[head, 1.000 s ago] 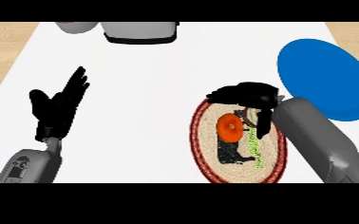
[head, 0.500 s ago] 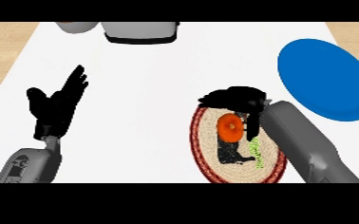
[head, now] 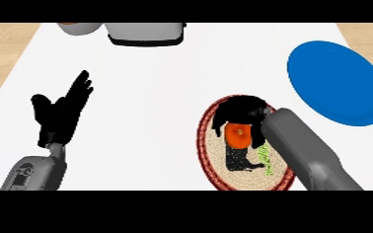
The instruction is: Pick the squash from the placemat and place it in the plate
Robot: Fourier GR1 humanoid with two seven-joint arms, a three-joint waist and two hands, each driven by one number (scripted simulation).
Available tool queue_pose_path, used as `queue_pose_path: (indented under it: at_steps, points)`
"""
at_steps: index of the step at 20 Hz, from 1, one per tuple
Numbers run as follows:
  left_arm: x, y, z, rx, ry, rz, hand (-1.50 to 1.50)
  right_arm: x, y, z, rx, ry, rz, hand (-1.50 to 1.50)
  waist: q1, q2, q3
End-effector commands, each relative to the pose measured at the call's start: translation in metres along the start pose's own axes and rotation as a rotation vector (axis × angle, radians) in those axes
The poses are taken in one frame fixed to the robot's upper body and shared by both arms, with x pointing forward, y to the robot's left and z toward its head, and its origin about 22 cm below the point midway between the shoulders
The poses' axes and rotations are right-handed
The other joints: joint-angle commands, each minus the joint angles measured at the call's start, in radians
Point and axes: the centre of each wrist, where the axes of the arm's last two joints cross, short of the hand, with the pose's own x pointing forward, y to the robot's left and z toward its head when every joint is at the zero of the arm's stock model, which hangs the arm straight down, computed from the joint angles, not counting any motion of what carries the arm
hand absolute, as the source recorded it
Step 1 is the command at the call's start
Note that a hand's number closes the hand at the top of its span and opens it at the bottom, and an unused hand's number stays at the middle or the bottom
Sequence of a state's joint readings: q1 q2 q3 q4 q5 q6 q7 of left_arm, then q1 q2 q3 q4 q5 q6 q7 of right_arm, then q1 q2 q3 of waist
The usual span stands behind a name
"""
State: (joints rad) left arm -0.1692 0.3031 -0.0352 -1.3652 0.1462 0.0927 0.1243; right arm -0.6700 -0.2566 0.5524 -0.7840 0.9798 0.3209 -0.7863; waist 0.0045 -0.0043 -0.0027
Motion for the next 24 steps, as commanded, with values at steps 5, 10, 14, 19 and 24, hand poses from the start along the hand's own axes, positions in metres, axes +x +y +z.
queue_pose_path:
  at_steps: [5,10,14,19,24]
  points:
    - [0.004,0.001,-0.015,0.010,-0.010,0.012,0.00,-0.005,0.033,0.008,0.001,-0.079,-0.049,1.50,-0.005,0.006,0.003]
    - [0.013,0.013,-0.003,0.007,0.004,0.008,0.00,0.019,0.044,-0.005,-0.192,-0.051,-0.016,1.50,-0.006,0.003,0.003]
    - [0.015,0.007,0.005,0.030,-0.006,-0.008,0.00,0.000,0.051,0.062,-0.309,0.222,-0.100,1.50,-0.038,-0.009,0.003]
    - [-0.001,0.023,0.009,0.062,0.027,0.019,0.00,0.017,0.049,0.102,-0.608,0.370,-0.055,1.50,-0.070,-0.014,0.001]
    - [-0.006,0.015,0.010,0.068,0.029,-0.002,0.00,0.034,0.017,0.137,-0.992,0.433,0.025,1.50,-0.071,-0.011,0.002]
